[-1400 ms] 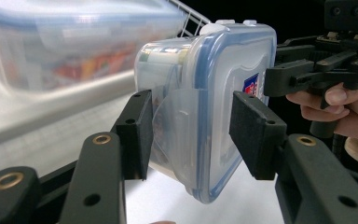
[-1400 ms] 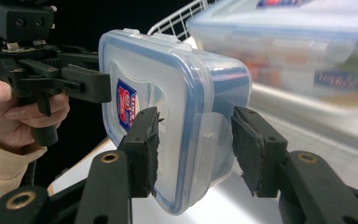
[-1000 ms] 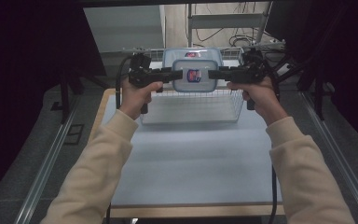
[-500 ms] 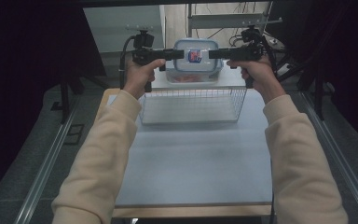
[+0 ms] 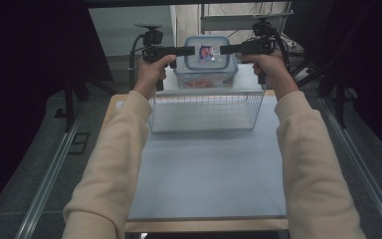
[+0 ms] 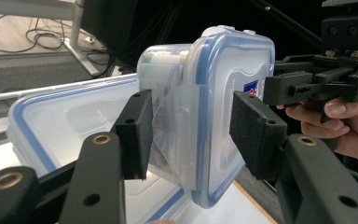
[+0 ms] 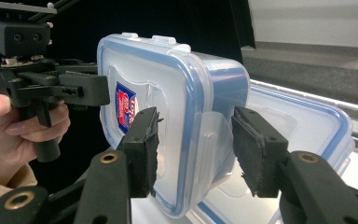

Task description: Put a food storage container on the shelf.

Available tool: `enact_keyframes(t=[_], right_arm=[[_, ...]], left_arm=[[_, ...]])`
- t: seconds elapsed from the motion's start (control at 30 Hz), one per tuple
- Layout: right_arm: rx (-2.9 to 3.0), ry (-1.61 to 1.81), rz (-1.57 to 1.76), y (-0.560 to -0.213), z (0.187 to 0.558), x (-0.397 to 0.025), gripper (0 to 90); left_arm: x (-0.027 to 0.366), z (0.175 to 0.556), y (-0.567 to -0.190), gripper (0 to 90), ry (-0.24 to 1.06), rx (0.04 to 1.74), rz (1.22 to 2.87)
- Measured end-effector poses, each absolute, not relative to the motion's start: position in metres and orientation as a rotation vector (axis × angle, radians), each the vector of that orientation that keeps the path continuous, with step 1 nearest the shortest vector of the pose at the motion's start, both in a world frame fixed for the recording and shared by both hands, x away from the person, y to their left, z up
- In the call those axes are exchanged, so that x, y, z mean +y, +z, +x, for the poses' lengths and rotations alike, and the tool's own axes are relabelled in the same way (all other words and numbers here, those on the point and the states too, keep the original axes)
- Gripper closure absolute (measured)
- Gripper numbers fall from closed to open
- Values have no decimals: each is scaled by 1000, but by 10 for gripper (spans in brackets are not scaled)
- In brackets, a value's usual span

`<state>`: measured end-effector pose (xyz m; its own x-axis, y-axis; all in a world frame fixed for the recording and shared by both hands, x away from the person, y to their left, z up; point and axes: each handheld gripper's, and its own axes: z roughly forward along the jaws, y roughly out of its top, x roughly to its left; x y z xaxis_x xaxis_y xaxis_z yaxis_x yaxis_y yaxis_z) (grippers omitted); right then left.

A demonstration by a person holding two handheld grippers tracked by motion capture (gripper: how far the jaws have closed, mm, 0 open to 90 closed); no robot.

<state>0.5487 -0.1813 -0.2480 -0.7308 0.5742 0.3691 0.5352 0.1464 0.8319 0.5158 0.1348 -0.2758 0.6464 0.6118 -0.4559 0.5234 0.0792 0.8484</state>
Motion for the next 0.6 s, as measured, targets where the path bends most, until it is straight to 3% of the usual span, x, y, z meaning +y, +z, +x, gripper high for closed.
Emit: enact_keyframes(t=[0.43,0.6], right_arm=[[2261,1743,1306,-261,560,-176,414],[2230,1747,1352,-266,563,-176,374]], left_arm=[[127,530,-283,406,52,1081,1511],[127,534,-288,321,39,1101,1488]])
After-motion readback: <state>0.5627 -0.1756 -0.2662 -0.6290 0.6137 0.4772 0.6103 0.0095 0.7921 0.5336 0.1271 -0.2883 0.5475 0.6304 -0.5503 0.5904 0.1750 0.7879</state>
